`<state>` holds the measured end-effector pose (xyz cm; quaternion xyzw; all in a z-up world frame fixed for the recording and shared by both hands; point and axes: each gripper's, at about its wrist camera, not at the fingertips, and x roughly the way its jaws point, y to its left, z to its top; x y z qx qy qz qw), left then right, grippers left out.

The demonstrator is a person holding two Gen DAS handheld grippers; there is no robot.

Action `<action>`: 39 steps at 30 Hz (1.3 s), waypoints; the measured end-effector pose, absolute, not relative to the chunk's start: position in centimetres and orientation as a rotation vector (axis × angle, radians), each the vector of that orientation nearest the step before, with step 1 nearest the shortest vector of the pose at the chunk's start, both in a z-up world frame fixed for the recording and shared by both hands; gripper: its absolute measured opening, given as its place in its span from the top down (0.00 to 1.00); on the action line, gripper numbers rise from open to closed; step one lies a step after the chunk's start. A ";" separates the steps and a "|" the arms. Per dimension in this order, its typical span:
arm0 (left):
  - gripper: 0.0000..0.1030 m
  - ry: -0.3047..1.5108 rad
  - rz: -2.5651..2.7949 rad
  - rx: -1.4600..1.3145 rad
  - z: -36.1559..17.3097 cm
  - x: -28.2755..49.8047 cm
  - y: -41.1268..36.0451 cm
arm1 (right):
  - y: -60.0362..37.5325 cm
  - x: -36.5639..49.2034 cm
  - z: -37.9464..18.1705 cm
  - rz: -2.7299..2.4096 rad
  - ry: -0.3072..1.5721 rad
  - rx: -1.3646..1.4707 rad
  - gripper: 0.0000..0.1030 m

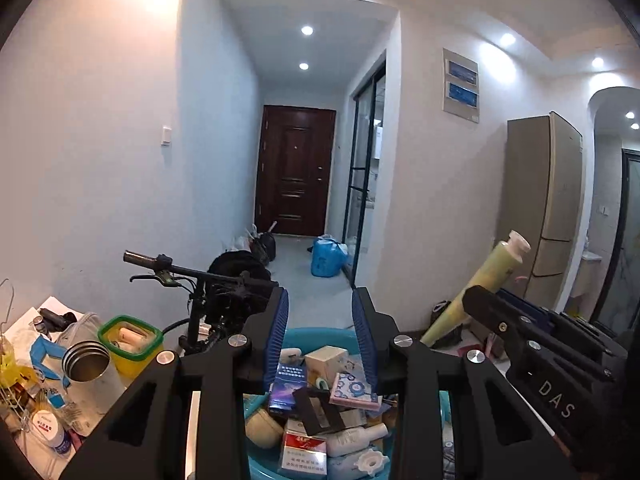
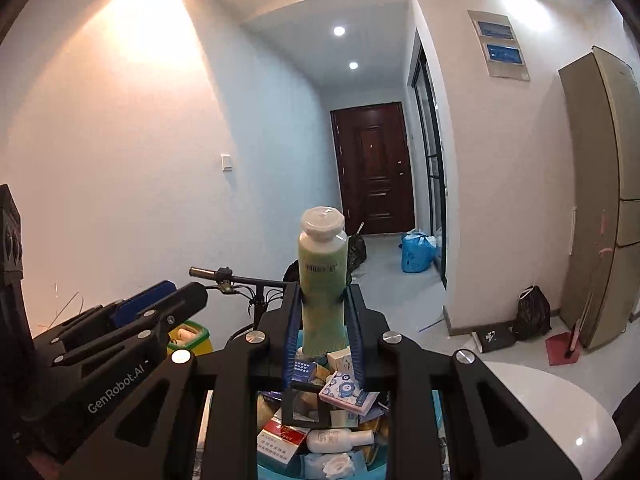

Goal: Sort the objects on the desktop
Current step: 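Carry the white knob and green tube up over the blue basin with both tools, then lower the knob and green tube into the basin and open both tools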

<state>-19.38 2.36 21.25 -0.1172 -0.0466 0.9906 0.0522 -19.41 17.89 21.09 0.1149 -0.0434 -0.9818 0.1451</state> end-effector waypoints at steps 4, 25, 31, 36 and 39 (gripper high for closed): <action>0.65 -0.165 2.998 -0.374 21.1 -19.5 2.0 | 18.5 -19.7 21.0 -2.838 -0.130 0.343 0.79; 0.65 -0.140 3.013 -0.706 15.3 -27.3 2.2 | 17.5 -25.0 16.0 -2.786 -0.124 0.653 0.79; 0.65 -0.114 2.973 -0.853 12.3 -30.2 3.0 | 16.5 -27.4 13.1 -2.725 -0.129 0.814 0.79; 0.65 -0.115 2.974 -0.968 10.2 -32.5 2.1 | 16.5 -29.1 10.8 -2.612 -0.195 0.959 0.79; 0.65 -0.143 2.959 -1.040 9.1 -33.7 1.3 | 16.7 -29.6 9.8 -2.595 -0.201 1.002 0.79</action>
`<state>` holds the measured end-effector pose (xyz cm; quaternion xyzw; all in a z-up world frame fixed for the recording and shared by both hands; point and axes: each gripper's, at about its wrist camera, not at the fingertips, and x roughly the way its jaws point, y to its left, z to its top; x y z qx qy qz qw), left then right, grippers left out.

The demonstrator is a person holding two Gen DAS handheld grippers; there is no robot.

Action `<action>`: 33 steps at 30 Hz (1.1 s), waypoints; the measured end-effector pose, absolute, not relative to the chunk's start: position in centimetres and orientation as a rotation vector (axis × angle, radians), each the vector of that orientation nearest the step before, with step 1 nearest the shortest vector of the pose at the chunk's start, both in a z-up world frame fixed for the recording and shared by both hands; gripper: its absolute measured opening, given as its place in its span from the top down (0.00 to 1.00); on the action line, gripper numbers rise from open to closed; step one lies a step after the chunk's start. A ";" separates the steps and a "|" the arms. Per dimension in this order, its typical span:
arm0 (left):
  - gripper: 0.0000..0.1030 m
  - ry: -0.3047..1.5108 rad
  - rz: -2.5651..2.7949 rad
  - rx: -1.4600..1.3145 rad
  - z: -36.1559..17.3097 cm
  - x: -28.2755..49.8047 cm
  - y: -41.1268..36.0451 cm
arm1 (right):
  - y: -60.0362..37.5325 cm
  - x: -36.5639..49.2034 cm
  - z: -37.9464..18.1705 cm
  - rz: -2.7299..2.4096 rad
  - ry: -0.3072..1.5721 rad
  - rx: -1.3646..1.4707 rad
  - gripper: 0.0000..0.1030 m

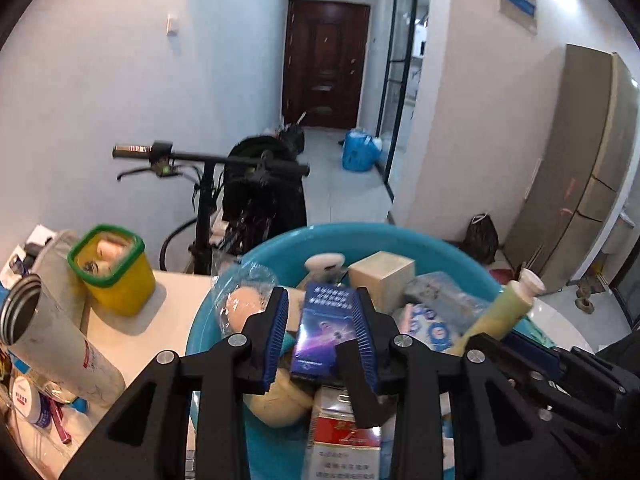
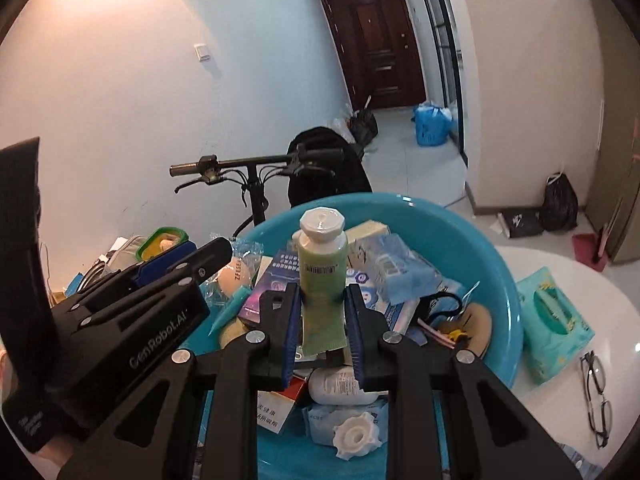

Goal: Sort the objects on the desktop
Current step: 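Lower the knob and green tube into the basin and open both tools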

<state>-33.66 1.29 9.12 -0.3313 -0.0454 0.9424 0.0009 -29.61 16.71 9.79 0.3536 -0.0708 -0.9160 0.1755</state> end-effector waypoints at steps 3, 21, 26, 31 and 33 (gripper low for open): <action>0.65 -0.130 2.949 -1.095 8.2 -34.5 0.9 | 16.8 -30.3 8.7 -2.631 -0.170 1.041 0.79; 0.65 -0.111 2.854 -1.260 5.9 -36.1 1.2 | 17.9 -32.0 7.4 -2.669 -0.156 1.119 0.80; 0.65 -0.121 2.860 -1.202 7.1 -35.3 1.2 | 18.2 -31.6 8.6 -2.734 -0.136 1.072 0.80; 0.36 -0.122 2.894 -1.045 9.1 -33.7 1.5 | 19.1 -31.2 9.8 -2.768 -0.161 1.036 0.80; 0.36 -0.072 2.934 -0.984 9.9 -32.9 1.9 | 19.5 -31.0 10.3 -2.777 -0.185 1.016 0.78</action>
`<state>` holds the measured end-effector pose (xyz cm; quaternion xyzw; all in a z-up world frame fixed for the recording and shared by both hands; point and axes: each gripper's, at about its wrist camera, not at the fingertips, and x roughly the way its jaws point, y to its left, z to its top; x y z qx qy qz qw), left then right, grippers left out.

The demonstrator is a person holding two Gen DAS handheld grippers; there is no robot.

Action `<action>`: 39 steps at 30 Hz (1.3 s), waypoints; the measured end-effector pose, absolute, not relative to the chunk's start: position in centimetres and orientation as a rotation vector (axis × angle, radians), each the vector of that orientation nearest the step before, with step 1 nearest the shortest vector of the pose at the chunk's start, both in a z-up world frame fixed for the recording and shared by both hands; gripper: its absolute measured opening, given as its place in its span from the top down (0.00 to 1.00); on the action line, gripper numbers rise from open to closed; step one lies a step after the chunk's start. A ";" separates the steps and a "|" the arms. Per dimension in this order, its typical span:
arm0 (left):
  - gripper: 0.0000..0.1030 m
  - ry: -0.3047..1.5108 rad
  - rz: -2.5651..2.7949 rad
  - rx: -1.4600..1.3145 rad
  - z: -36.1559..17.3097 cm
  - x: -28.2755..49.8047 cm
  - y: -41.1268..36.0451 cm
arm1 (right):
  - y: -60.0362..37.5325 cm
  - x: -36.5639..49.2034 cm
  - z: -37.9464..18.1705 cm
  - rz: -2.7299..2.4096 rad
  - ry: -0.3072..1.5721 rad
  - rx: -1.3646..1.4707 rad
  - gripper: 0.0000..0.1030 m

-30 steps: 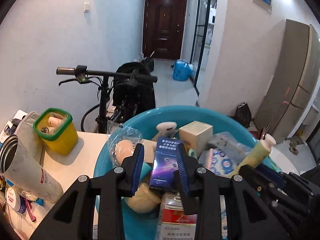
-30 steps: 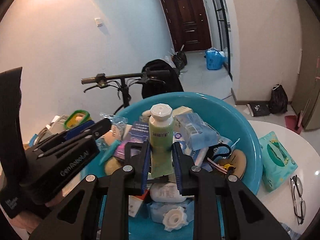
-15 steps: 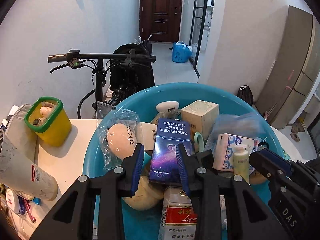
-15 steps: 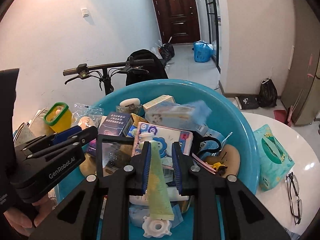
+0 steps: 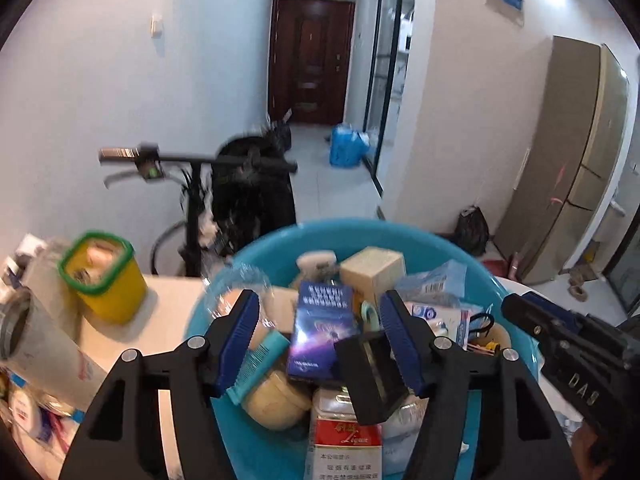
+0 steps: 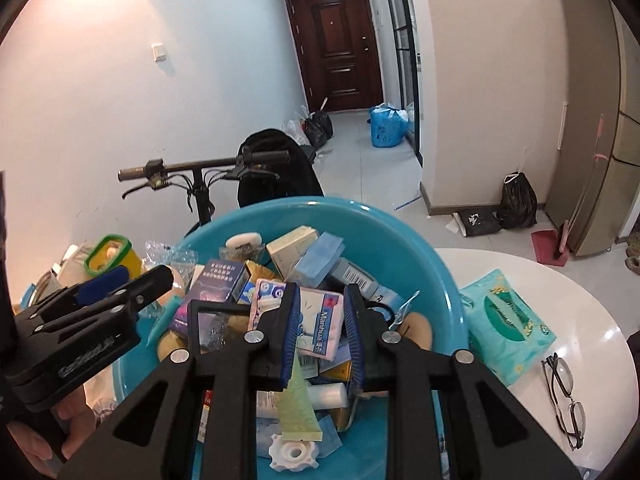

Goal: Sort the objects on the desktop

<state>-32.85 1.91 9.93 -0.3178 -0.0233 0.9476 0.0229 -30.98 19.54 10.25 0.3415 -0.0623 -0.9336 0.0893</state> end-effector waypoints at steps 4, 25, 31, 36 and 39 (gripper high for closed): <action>0.23 -0.025 3.012 -0.829 11.8 -30.9 2.5 | 20.5 -30.2 11.6 -2.822 -0.216 0.941 0.48; 0.13 -0.135 3.102 -0.351 20.9 -19.7 0.7 | 20.6 -21.6 20.2 -3.017 -0.080 0.426 0.00; 0.00 -0.128 3.100 -0.194 22.7 -15.8 0.8 | 20.5 -18.3 21.6 -3.038 -0.047 0.309 0.00; 0.00 -0.183 3.108 -0.052 23.6 -13.0 0.3 | 20.2 -15.6 22.6 -3.032 -0.010 0.193 0.00; 0.00 -0.174 3.069 -0.034 24.0 -11.8 0.2 | 20.1 -14.1 23.1 -3.042 0.015 0.123 0.00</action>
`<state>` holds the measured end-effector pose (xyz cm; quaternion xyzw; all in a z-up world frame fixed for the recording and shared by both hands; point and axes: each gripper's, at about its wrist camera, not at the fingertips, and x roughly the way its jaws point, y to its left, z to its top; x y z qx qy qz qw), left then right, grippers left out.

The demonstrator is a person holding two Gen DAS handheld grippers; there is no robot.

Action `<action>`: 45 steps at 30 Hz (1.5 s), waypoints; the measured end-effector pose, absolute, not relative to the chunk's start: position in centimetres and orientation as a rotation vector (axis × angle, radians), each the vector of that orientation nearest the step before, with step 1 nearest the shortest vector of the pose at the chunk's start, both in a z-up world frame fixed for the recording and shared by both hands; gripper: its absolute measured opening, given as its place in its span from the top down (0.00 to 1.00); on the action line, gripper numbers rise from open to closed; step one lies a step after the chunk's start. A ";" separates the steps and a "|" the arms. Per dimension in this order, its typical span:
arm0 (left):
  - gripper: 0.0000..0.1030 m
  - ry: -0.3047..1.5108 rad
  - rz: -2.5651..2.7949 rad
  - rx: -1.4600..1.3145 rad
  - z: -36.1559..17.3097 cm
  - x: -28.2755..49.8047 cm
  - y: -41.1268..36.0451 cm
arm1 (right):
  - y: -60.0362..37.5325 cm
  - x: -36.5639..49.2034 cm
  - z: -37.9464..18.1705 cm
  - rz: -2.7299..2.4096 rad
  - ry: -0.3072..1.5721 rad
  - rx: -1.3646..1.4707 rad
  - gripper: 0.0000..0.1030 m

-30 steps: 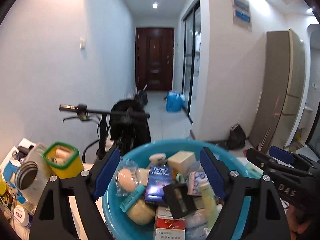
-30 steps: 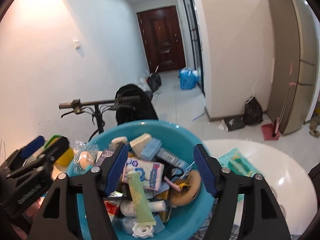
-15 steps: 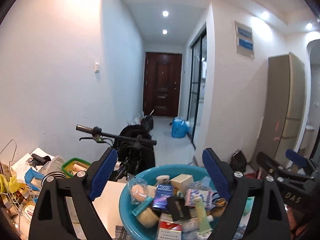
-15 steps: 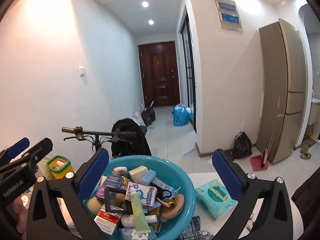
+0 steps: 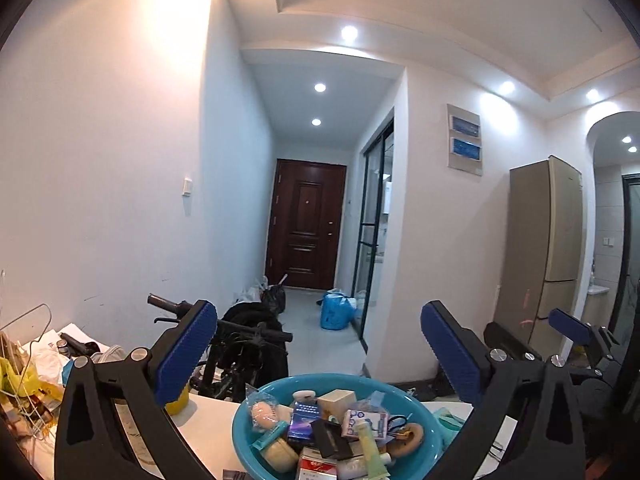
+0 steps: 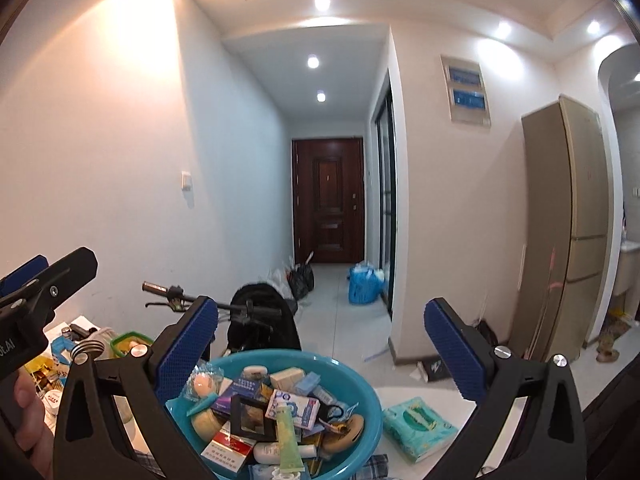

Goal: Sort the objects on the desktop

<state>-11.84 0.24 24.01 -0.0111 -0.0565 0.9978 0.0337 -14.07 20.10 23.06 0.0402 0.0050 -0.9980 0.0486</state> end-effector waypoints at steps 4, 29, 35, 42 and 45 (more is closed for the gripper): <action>0.00 -0.171 3.078 0.015 24.4 -10.4 0.5 | 20.1 -13.0 23.5 -3.046 0.012 0.075 0.00; 0.00 -0.122 3.114 0.486 25.5 1.1 1.1 | 20.9 -1.5 26.0 -3.011 -0.074 -0.401 0.00; 0.00 -0.147 3.055 0.404 26.3 2.7 1.0 | 20.5 -0.6 26.7 -3.009 -0.022 -0.353 0.00; 0.00 -0.101 3.019 0.344 25.8 6.2 1.3 | 20.2 2.5 26.5 -2.990 -0.008 -0.383 0.00; 0.00 -0.072 3.023 0.312 25.5 7.6 1.4 | 20.2 4.0 26.1 -3.027 -0.006 -0.386 0.00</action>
